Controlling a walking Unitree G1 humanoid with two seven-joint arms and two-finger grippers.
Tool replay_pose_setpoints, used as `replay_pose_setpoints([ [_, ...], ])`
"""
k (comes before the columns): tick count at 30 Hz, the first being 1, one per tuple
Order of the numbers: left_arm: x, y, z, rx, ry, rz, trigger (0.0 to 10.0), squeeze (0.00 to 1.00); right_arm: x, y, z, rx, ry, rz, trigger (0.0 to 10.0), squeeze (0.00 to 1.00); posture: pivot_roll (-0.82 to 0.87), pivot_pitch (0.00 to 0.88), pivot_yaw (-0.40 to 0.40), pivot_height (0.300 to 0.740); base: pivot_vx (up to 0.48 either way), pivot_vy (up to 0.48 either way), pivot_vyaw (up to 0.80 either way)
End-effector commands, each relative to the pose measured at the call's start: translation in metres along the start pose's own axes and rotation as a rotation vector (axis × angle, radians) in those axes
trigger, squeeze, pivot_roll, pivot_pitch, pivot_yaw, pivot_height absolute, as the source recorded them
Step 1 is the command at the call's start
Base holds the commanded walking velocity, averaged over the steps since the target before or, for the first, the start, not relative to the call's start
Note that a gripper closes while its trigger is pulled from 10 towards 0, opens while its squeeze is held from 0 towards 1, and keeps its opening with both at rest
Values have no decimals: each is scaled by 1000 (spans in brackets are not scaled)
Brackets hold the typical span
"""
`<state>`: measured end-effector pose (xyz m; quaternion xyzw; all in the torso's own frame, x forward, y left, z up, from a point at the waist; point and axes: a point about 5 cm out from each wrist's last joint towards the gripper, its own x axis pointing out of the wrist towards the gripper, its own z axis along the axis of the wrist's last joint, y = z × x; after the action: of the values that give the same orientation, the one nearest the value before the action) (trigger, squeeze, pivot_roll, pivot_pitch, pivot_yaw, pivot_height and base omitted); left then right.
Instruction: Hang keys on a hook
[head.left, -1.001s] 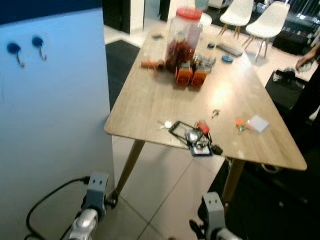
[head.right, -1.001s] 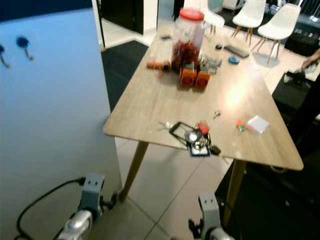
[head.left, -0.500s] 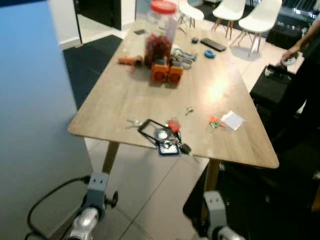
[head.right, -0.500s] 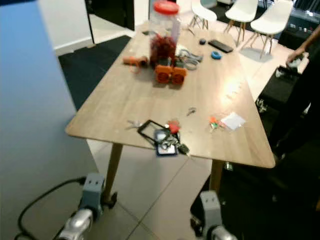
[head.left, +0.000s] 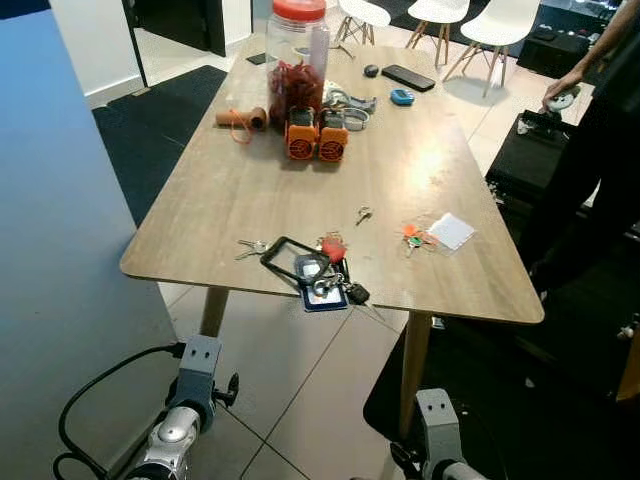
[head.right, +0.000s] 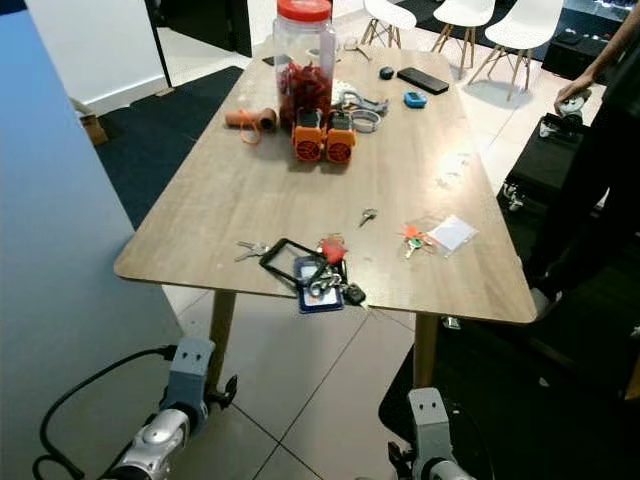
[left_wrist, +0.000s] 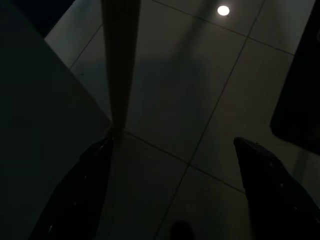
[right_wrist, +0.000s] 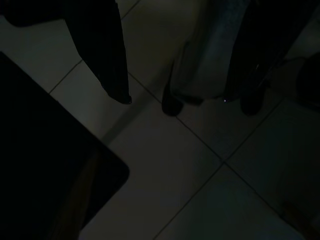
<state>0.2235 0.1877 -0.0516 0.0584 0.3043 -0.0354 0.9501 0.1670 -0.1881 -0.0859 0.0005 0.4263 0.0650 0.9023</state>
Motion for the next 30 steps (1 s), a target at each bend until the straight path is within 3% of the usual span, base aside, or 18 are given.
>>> replay_pose_setpoints([
  [1, 1, -2, 1, 16, -5, -6, 10000, 0, -2, -9, 5, -15, -41, -39, 10000, 0, 83, 20, -62, 740, 0, 0, 0],
  [6, 0, -1, 2, 27, -22, -14, 10000, 0, -4, -18, 15, -24, -123, -89, 10000, 0, 87, 26, -63, 740, 0, 0, 0],
  [10, -2, 2, -1, 31, -19, -7, 10000, 0, -5, -20, 39, -29, -286, -95, 10000, 0, 87, 34, -62, 740, 0, 0, 0],
  [11, -2, 2, -1, 31, -19, -7, 10000, 0, -5, -20, 39, -29, -286, -95, 10000, 0, 87, 34, -62, 740, 0, 0, 0],
  [13, -4, 2, -5, 31, -11, -10, 10000, 0, -9, -28, 54, 21, -390, -156, 10000, 0, 82, 37, -58, 740, 0, 0, 0],
  [15, -4, 0, -6, 36, -7, -17, 10000, 0, -15, -50, 47, 138, -382, -300, 10000, 0, 81, 37, -55, 740, 0, 0, 0],
  [16, -4, 0, -6, 36, -7, -17, 10000, 0, -15, -50, 47, 138, -382, -300, 10000, 0, 81, 37, -55, 740, 0, 0, 0],
  [19, -4, -2, -7, 42, -6, -24, 10000, 0, -29, -80, 25, 246, -317, -482, 10000, 0, 82, 38, -54, 740, 0, 0, 0],
  [20, -4, -2, -7, 42, -6, -24, 10000, 0, -29, -80, 25, 246, -317, -482, 10000, 0, 82, 38, -54, 740, 0, 0, 0],
  [21, -4, -3, -6, 52, -9, -32, 10000, 0, -46, -106, 12, 321, -303, -624, 10000, 0, 82, 36, -57, 740, 0, 0, 0],
  [22, -4, -3, -6, 52, -9, -32, 10000, 0, -46, -106, 12, 321, -303, -624, 10000, 0, 82, 36, -57, 740, 0, 0, 0],
  [24, -4, -2, -6, 54, -9, -31, 10000, 0, -62, -132, 9, 406, -329, -755, 10000, 0, 78, 35, -56, 740, 0, 0, 0],
  [25, -4, -2, -6, 54, -9, -31, 10000, 0, -62, -132, 9, 406, -329, -755, 10000, 0, 78, 35, -56, 740, 0, 0, 0],
  [27, -4, -1, -6, 55, -6, -31, 10000, 0, -80, -157, 12, 453, -373, -870, 10000, 0, 74, 32, -53, 740, 0, 0, 0],
  [29, -4, -1, -6, 55, -6, -31, 10000, 0, -80, -157, 12, 453, -373, -870, 10000, 0, 74, 32, -53, 740, 0, 0, 0],
  [30, -4, -1, -6, 56, -5, -33, 10000, 0, -92, -173, 19, 462, -412, -942, 10000, 0, 72, 30, -52, 740, 0, 0, 0],
])
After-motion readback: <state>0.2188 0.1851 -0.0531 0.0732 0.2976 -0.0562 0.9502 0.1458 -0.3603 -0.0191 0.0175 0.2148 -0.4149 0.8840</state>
